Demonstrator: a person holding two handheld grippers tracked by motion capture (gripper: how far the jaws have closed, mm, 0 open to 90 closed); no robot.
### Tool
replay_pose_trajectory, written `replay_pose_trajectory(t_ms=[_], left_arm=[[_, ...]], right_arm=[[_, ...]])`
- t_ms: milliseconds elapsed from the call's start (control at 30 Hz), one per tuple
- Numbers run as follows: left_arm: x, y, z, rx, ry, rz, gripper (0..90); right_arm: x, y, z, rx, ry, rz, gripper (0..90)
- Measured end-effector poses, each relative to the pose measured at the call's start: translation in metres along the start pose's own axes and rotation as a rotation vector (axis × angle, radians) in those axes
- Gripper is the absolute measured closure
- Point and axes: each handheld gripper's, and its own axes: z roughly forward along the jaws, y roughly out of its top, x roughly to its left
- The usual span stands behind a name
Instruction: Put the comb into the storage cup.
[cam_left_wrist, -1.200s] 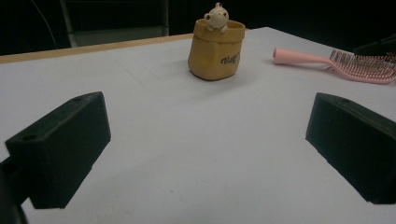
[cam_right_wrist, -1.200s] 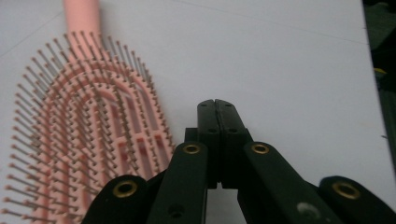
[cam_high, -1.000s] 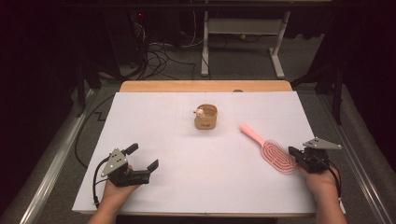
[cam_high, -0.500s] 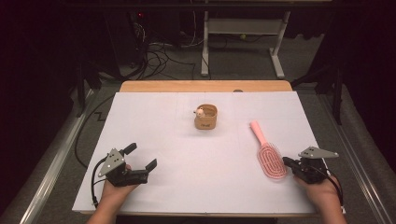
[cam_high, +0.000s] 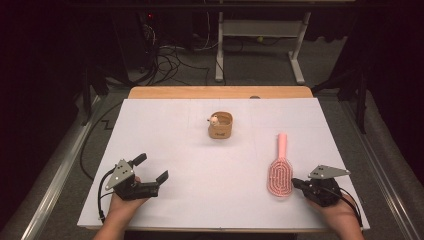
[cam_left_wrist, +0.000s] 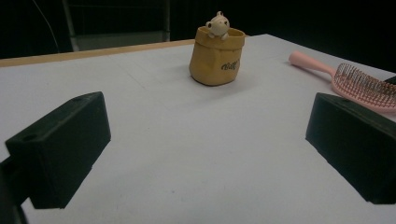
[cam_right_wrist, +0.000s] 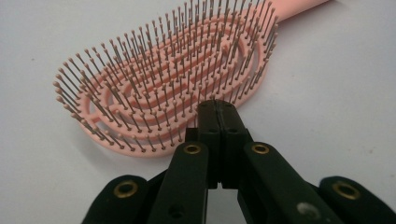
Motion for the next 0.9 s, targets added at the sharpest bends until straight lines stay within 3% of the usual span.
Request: replay_pose_trajectory(t_ms=[100,233,300,333,367,400,433,467,500,600,700,733,900], left_arm=[[0.000,0.000,0.000,-0.001,-0.001,0.005,0.7],[0.000,0.000,0.000,0.002,-0.001,0.006,0.7],[0.000,0.000,0.001,0.002,-0.003,0.010,0.7],[0.000,0.000,0.002,0.006,-0.003,0.009,0.7],[0.000,0.000,0.002,0.006,-0.003,0.009,0.7],[0.000,0.000,0.002,0.007,-0.005,0.011,0.6],[0.000,0.000,0.002,0.007,-0.005,0.011,0.7],[0.000,0.000,0.002,0.007,-0.005,0.011,0.7],[0.000,0.000,0.002,0.007,-0.005,0.011,0.7],[0.000,0.000,0.001,0.007,-0.006,0.011,0.7],[0.000,0.000,0.001,0.009,-0.007,0.013,0.7],[0.000,0.000,0.001,0.007,-0.009,0.010,0.7],[0.000,0.000,0.001,0.007,-0.008,0.009,0.7]], right_arm=[[0.000,0.001,-0.002,-0.003,-0.013,-0.003,90.0],[0.001,0.007,-0.012,-0.065,-0.043,-0.002,90.0],[0.007,0.013,-0.016,-0.094,-0.051,-0.021,90.0],[0.020,0.023,-0.018,-0.132,-0.037,-0.061,90.0],[0.020,0.023,-0.018,-0.132,-0.037,-0.061,90.0],[0.034,0.032,-0.016,-0.148,-0.010,-0.090,90.0],[0.034,0.032,-0.016,-0.148,-0.010,-0.090,90.0],[0.047,0.040,-0.010,-0.137,0.016,-0.137,90.0],[0.047,0.040,-0.010,-0.137,0.016,-0.137,90.0],[0.066,0.049,0.007,-0.087,0.048,-0.175,90.0],[0.071,0.050,0.013,-0.051,0.056,-0.189,90.0],[0.074,0.050,0.020,-0.010,0.047,-0.201,90.0],[0.075,0.048,0.023,0.031,0.021,-0.205,90.0]])
